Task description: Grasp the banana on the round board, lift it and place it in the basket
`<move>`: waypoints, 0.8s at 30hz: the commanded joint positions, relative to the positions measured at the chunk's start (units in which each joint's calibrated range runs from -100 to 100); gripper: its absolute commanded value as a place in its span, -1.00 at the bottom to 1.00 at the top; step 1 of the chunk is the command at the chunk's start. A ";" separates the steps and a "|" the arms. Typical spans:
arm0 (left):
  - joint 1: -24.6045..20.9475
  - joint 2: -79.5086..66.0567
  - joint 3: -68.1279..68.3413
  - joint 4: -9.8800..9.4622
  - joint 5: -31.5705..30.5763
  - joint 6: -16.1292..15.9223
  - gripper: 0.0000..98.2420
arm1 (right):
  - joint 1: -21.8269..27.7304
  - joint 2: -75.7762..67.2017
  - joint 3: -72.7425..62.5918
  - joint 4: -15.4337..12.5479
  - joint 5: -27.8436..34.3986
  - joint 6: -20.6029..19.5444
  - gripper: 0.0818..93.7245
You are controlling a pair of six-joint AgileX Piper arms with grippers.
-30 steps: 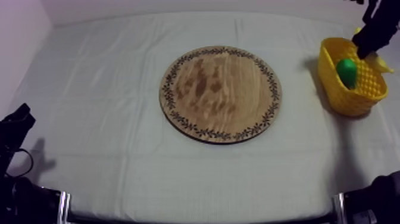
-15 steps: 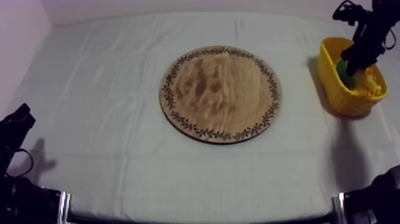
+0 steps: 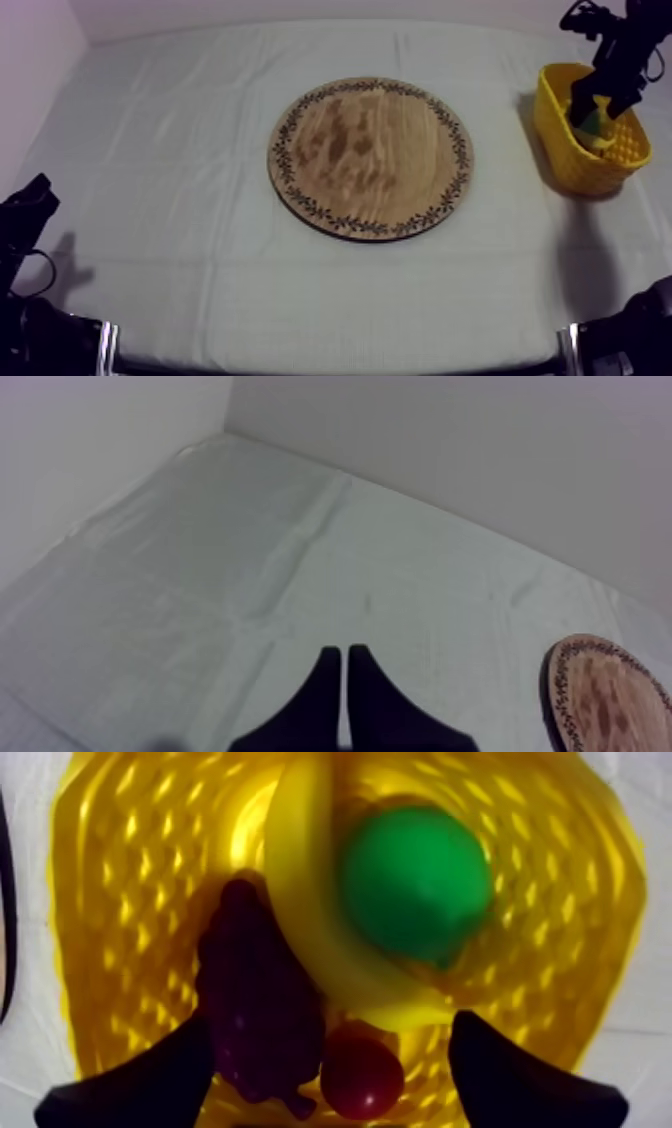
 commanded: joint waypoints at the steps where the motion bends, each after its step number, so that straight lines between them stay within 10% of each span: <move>1: -0.02 0.02 -0.02 0.01 -0.01 0.00 -1.00 | 0.03 -1.07 0.12 -0.22 0.12 0.23 0.82; 24: -0.02 0.02 -0.02 0.01 -0.01 0.00 -1.00 | 5.00 -41.25 24.06 -2.73 -8.50 5.34 0.21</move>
